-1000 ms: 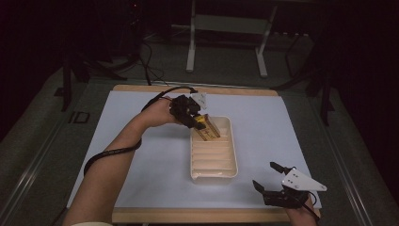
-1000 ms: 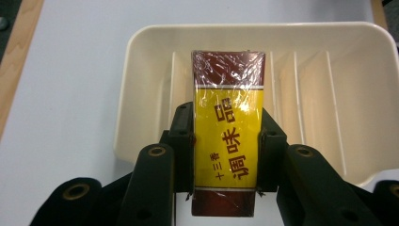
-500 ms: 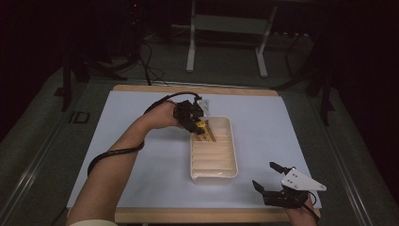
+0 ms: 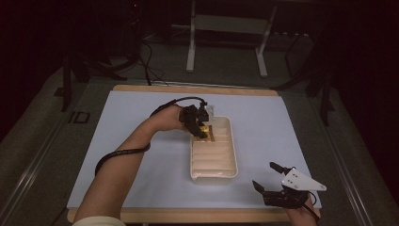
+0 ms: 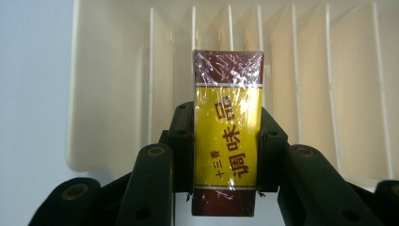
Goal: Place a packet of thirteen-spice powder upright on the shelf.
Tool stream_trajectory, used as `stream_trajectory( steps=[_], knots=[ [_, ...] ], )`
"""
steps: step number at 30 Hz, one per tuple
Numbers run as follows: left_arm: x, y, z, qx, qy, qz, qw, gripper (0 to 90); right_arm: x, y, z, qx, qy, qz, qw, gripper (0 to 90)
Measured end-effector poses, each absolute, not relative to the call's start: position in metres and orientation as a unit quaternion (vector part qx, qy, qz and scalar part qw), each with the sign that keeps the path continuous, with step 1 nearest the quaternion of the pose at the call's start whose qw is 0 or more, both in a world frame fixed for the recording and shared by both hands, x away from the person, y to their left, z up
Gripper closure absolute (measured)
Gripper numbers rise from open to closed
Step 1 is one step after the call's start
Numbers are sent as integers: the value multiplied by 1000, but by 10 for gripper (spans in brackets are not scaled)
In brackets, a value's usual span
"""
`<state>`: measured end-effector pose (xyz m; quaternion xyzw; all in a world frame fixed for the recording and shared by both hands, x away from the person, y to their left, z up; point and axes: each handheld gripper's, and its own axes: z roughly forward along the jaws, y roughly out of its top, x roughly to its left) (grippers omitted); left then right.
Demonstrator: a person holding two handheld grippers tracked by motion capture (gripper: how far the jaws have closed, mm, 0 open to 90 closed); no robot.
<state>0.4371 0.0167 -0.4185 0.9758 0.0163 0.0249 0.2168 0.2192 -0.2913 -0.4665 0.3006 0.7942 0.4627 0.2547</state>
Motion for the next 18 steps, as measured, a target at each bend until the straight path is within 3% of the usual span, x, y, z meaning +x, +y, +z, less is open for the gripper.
stream_trajectory(
  steps=[5,13,18],
  knots=[
    [436,10,-423,973,7,26,231,598,219,-291,-467,301,795,462,253,146],
    [436,11,-422,969,15,26,243,597,219,-291,-466,298,795,463,254,146],
    [436,16,-417,966,21,24,258,552,219,-291,-467,298,798,461,250,146]
  ],
)
